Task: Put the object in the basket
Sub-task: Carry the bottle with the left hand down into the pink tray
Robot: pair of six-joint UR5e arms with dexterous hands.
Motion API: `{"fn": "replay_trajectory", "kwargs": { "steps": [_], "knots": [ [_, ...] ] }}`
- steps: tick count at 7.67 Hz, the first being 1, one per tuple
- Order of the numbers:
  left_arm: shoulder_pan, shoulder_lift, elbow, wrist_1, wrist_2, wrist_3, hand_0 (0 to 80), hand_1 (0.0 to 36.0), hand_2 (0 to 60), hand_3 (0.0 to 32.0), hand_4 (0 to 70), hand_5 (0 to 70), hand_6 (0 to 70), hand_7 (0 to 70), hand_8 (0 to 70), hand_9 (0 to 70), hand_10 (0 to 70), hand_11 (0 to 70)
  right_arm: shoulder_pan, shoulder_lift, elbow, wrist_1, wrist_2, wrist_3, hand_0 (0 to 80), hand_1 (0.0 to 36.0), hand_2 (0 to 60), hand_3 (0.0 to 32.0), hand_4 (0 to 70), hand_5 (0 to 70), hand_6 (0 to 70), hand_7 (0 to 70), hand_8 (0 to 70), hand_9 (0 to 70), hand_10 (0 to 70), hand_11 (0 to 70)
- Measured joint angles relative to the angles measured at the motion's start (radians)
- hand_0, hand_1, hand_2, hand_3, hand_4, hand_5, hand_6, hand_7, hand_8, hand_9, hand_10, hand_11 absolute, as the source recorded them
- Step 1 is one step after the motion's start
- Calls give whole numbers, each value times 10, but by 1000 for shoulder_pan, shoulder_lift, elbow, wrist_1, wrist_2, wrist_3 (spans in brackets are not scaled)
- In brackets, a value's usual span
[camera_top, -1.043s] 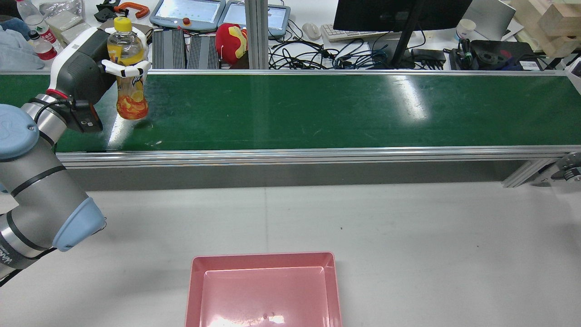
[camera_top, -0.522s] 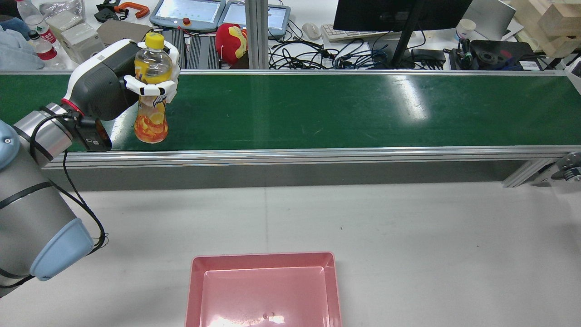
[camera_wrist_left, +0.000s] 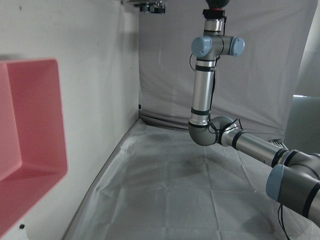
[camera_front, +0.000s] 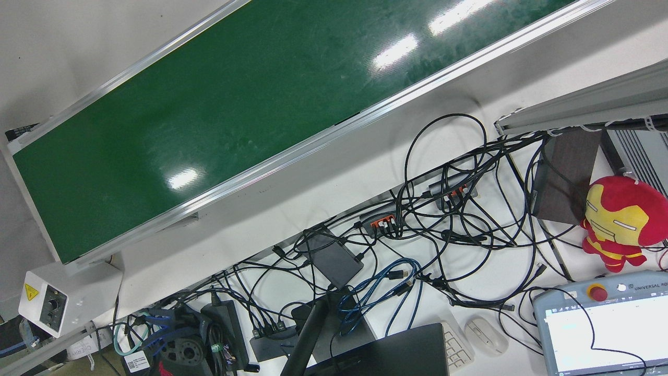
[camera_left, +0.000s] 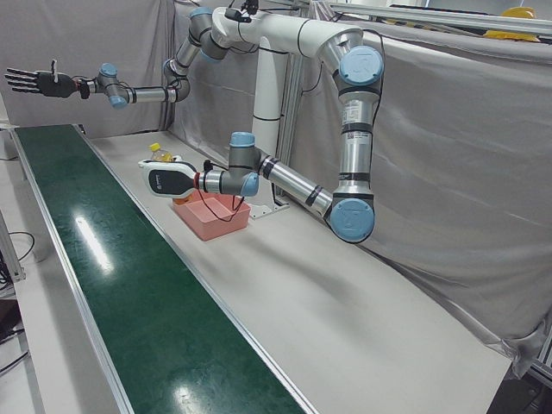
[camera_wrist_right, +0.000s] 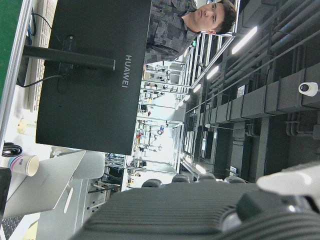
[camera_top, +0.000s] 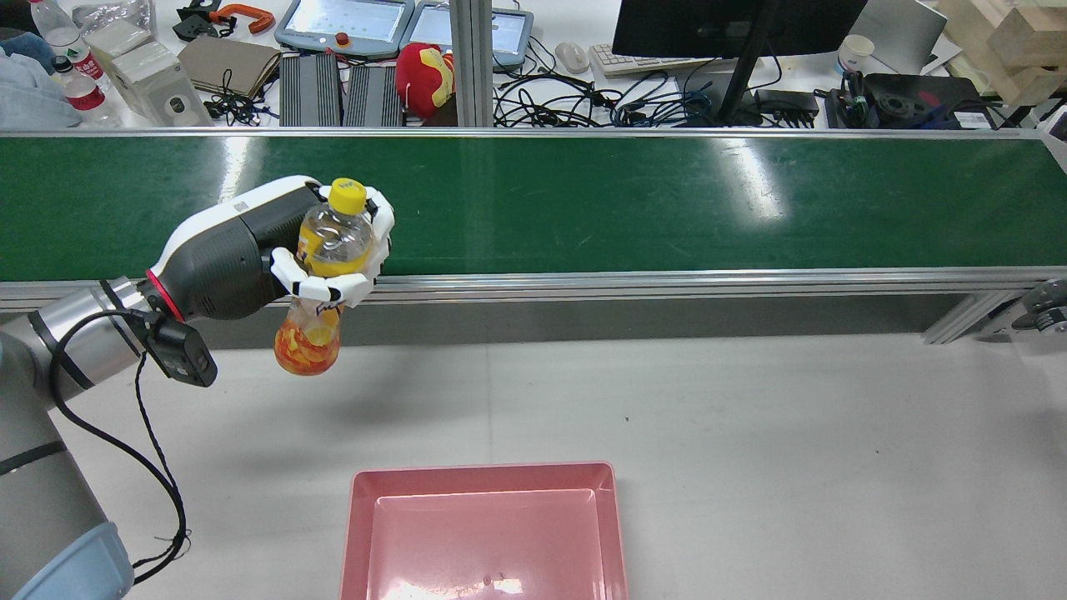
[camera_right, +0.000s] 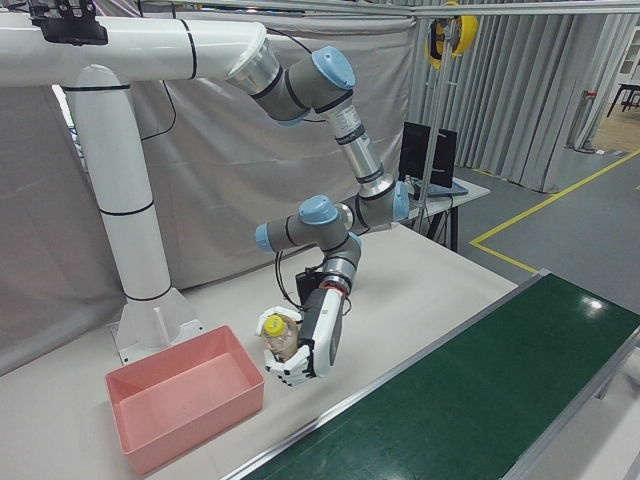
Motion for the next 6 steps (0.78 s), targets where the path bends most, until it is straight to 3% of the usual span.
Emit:
{"fn": "replay_trajectory", "kwargs": {
  "steps": [4,5,6],
  "knots": [
    [243,0,-86,89,5,123,507,163,599,0,397,700,679,672,700,700,700,700,0,0,-1,0,0,0,0,0,0,0,0,0,0,0,0,0,0,0],
    [315,-8,-89,96,-13,159,508,161,566,0,393,700,667,662,700,700,700,700,0,0,-1,0,0,0,0,0,0,0,0,0,0,0,0,0,0,0],
    [395,-12,-86,103,-61,180,505,149,497,0,378,700,642,636,661,700,700,700,0,0,-1,0,0,0,0,0,0,0,0,0,0,0,0,0,0,0]
  ]
}}
